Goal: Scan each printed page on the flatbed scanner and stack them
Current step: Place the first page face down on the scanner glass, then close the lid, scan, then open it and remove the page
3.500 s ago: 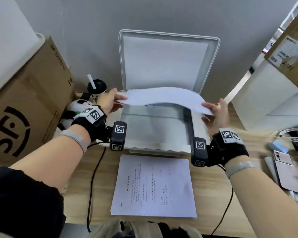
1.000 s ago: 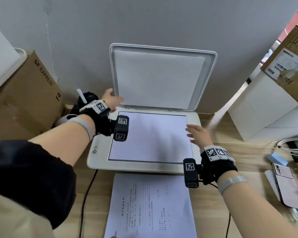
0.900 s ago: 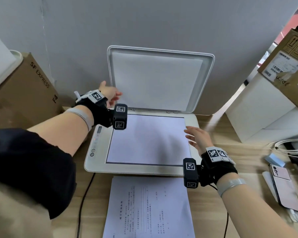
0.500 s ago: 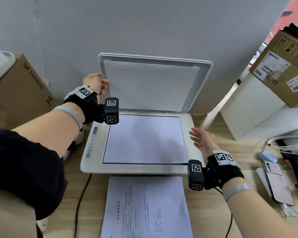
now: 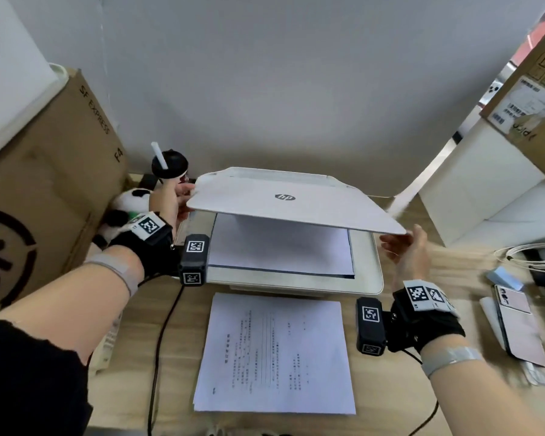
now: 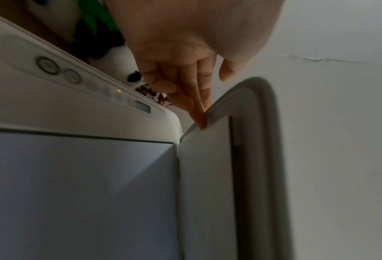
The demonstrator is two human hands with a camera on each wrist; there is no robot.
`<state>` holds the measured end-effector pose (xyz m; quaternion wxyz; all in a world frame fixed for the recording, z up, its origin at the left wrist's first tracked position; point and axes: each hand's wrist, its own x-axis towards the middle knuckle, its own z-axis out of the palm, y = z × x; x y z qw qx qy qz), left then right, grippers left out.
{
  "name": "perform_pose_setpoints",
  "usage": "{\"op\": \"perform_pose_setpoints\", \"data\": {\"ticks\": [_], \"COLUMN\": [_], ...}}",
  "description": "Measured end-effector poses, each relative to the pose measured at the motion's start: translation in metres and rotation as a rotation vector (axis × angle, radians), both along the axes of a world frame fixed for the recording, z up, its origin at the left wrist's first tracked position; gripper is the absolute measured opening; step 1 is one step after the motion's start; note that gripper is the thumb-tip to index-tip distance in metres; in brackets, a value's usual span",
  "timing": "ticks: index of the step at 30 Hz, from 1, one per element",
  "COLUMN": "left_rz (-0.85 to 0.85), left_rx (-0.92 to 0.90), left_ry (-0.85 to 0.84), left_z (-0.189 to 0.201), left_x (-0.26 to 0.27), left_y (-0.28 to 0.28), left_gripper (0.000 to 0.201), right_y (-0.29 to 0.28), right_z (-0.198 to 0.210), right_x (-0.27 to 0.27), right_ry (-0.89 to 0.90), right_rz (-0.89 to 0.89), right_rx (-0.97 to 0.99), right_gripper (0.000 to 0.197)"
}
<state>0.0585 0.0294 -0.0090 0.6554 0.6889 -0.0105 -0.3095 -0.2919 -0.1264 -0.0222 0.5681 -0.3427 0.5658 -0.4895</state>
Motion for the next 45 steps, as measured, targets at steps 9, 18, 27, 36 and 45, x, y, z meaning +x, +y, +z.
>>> {"op": "perform_pose_setpoints", "data": {"ticks": [9, 18, 27, 36, 45], "left_rz": [-0.236, -0.333, -0.327, -0.262, -0.173], "left_rx": [0.35, 0.66, 0.729, 0.716, 0.789], "left_ry": [-0.019, -0.333, -0.222, -0.221, -0.428], "left_z": [-0.016, -0.044, -0.054, -0.07, -0.076], "left_x": [-0.002, -0.002, 0.009, 0.011, -0.034], "left_y": [0.028, 0.032, 0.017, 0.022, 0.042], "left_gripper": [0.018, 0.018, 0.055, 0.05, 0.044], "right_y": [0.034, 0.029, 0.024, 0.025, 0.04], "right_z": [-0.027, -0.056, -0.059, -0.061, -0.073], "right_x": [-0.005, -0.012, -0.008, -0.004, -0.009], "right_ry": [0.42, 0.699, 0.608, 0.6, 0.577], "right_rz": [0.028, -0.125, -0.033, -0.043, 0.008], "right_rx": [-0.024, 0.117, 0.162, 0.149, 0.108], "right_gripper": [0.016, 0.025, 0.029, 0.03, 0.037]}}
